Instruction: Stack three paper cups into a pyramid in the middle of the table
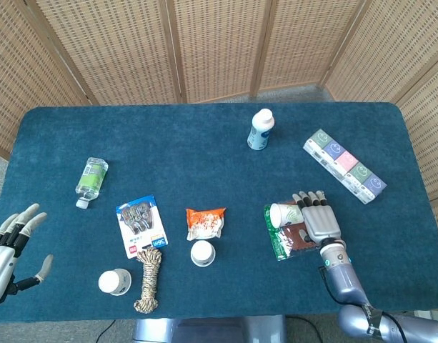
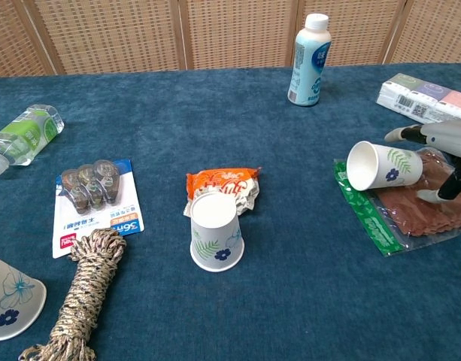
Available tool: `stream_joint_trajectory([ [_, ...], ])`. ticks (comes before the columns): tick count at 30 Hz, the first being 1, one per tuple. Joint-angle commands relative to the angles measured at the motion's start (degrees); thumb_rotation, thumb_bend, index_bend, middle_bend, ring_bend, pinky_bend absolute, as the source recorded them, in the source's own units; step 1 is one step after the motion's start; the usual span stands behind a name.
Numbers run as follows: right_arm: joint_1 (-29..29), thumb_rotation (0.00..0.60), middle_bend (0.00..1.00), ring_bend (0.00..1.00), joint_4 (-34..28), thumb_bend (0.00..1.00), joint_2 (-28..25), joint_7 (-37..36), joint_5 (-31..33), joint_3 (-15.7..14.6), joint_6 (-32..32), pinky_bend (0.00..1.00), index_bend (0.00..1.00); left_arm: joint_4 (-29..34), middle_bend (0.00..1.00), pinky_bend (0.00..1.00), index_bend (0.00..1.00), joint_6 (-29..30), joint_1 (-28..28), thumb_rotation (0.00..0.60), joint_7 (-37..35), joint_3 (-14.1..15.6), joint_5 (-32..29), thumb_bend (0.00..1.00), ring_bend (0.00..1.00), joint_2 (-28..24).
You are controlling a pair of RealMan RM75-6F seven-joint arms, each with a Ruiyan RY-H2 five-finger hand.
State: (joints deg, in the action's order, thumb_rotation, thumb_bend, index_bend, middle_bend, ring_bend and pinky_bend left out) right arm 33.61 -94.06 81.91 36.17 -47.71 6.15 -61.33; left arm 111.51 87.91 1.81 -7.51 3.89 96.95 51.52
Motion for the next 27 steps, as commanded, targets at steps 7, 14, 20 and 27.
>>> stream_joint_trajectory([
  [7,0.45,0.600,0.00,0.00,-0.47,0.32,-0.50,-0.05,1.41,0.34,-0.34,0.00,0.19,0.02,0.00,0.00,0.08,-0.22,0.29,0.368,0.04,-0.20,0.08,0.51,0.00,0.06],
  [14,0.60,0.600,0.00,0.00,-0.51,0.33,-0.63,-0.83,1.42,0.40,-0.58,0.00,0.20,-0.19,0.00,0.00,0.08,-0.32,0.20,0.370,-0.02,-0.14,-0.27,0.51,0.00,0.27],
  [20,1.17,0.600,0.00,0.00,-0.29,0.33,-0.19,-0.56,2.09,0.50,-0.44,0.00,0.21,-0.43,0.00,0.00,0.08,-0.06,0.04,0.368,-0.17,-0.12,-0.28,0.51,0.00,0.33],
  [27,1.93,0.600,0.00,0.00,0.10,0.36,0.53,-0.35,3.54,1.02,-0.34,0.00,0.34,-0.74,0.00,0.00,0.08,0.23,-0.25,0.370,-0.48,-0.06,-0.55,0.51,0.00,0.32],
])
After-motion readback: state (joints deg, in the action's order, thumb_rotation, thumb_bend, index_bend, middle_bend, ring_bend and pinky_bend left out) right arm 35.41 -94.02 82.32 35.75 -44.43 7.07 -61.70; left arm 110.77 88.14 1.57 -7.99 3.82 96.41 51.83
